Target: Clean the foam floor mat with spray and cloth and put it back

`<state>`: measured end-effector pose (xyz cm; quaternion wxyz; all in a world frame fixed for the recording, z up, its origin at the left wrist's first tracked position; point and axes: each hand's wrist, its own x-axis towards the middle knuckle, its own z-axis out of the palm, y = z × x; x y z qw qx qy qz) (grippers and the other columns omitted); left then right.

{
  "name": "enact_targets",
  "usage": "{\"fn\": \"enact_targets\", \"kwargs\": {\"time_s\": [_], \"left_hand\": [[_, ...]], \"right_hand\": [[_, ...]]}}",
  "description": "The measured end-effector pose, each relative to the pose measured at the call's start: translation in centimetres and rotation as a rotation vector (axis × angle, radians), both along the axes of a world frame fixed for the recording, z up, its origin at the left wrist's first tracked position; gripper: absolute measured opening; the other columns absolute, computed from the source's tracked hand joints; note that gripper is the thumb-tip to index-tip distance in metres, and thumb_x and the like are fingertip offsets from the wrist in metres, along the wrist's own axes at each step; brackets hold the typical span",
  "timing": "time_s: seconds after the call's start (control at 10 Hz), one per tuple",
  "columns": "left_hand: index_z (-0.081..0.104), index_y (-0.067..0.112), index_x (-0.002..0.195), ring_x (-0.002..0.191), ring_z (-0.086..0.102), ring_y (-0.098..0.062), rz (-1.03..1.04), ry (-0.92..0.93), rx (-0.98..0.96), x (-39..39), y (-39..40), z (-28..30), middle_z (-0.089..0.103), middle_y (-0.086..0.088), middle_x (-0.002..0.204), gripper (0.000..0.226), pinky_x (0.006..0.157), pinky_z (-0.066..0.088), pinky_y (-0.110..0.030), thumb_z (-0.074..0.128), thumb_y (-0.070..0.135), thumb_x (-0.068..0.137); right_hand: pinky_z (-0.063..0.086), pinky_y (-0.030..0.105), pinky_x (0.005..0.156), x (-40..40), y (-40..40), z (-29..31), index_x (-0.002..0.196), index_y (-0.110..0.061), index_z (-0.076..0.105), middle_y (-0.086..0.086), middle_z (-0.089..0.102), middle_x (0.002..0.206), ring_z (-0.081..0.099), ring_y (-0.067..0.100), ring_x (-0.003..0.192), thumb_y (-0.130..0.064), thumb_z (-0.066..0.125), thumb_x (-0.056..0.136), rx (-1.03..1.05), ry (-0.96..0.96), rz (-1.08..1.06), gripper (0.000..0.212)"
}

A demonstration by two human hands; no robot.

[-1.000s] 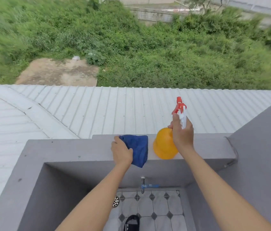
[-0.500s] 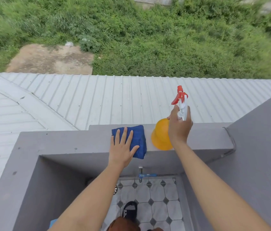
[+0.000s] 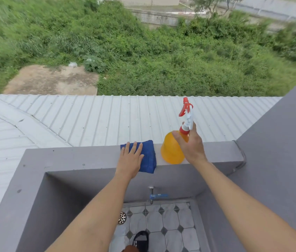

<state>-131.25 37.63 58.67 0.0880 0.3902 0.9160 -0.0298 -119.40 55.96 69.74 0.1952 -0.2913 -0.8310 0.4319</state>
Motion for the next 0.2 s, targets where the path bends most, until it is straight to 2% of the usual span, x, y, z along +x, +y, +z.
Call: {"fn": "enact_targets", "kwargs": {"time_s": [0.1,0.2], "left_hand": [[0.006,0.012,0.153,0.147,0.008,-0.033,0.008,0.061,0.064,-0.1,-1.0,2.8,0.008,-0.009,0.161,0.053,0.119,0.011,-0.044,0.015,0.030,0.105],[0.013,0.010,0.153,0.148,0.011,-0.030,-0.040,0.120,0.165,-0.1,-2.3,6.5,0.016,-0.008,0.160,0.059,0.119,0.010,-0.043,0.000,0.033,0.100]], "right_hand": [[0.025,0.028,0.113,2.1,0.5,1.8,0.155,-0.022,0.019,-0.003,0.031,0.158,0.028,0.009,0.143,-0.058,0.047,0.088,0.080,0.095,0.021,0.081],[0.020,0.036,0.120,4.0,0.9,4.7,0.154,-0.018,0.024,0.003,0.024,0.161,0.018,0.017,0.149,-0.067,0.033,0.086,0.230,0.154,-0.036,0.084]]}}
